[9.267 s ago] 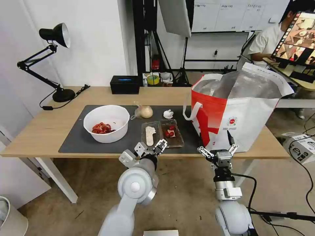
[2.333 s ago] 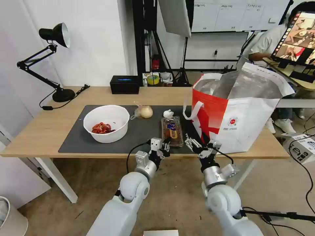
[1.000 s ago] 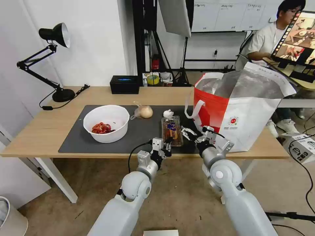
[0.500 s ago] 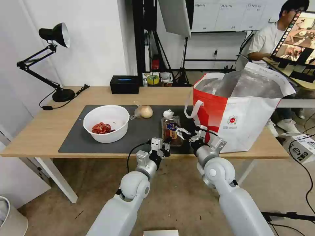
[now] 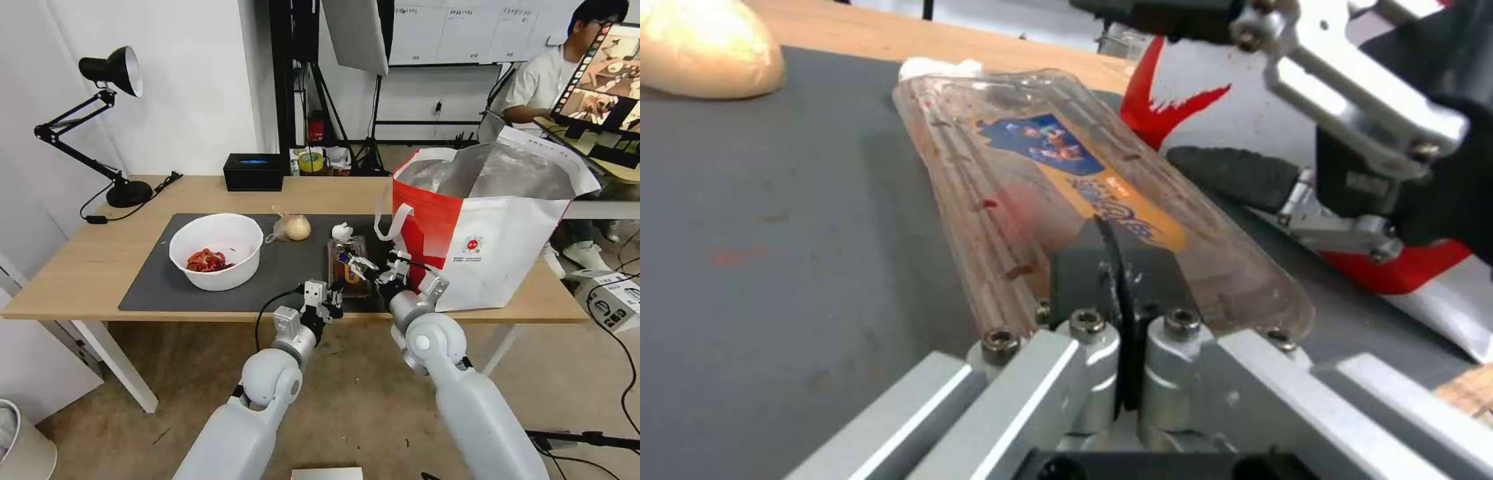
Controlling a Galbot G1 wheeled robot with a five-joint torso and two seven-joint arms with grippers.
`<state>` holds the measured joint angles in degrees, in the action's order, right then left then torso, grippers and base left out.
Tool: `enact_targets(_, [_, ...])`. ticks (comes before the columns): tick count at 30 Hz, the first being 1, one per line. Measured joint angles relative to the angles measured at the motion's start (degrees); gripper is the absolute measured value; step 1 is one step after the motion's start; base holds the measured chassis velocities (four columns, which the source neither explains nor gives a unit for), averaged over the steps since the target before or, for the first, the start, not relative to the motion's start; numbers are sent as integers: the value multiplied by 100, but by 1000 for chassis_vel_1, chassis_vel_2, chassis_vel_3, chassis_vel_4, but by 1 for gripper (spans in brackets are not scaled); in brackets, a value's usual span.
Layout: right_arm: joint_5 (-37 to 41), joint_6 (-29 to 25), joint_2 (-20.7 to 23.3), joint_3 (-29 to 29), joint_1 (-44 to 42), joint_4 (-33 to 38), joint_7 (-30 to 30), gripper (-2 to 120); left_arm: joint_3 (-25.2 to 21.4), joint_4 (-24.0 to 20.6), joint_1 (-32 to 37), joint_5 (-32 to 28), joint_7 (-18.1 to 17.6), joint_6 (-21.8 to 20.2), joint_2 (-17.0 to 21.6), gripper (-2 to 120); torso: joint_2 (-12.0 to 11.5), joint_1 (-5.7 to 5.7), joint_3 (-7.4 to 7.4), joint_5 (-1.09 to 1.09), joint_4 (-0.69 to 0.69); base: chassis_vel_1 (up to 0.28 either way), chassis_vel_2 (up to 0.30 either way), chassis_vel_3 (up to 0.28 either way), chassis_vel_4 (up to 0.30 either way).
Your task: Pick up the trash from the table and place it into the takeout bag.
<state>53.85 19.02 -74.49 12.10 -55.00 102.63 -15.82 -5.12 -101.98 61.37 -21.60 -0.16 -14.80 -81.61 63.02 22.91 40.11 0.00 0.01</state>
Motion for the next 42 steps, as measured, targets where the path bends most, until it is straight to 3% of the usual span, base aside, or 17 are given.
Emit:
enact_targets(30, [198,279,-79,-122,276,-331,-177,98,-2,83,-6,10,4,139,-31,0,0,0,0,0,-1,0,0,0,0])
enact_targets(42, [257,489,-102,-131,289,-382,-241,55,-23,95,-5,12,7,144,-28,0,0,0,0,0,-1,0,0,0,0])
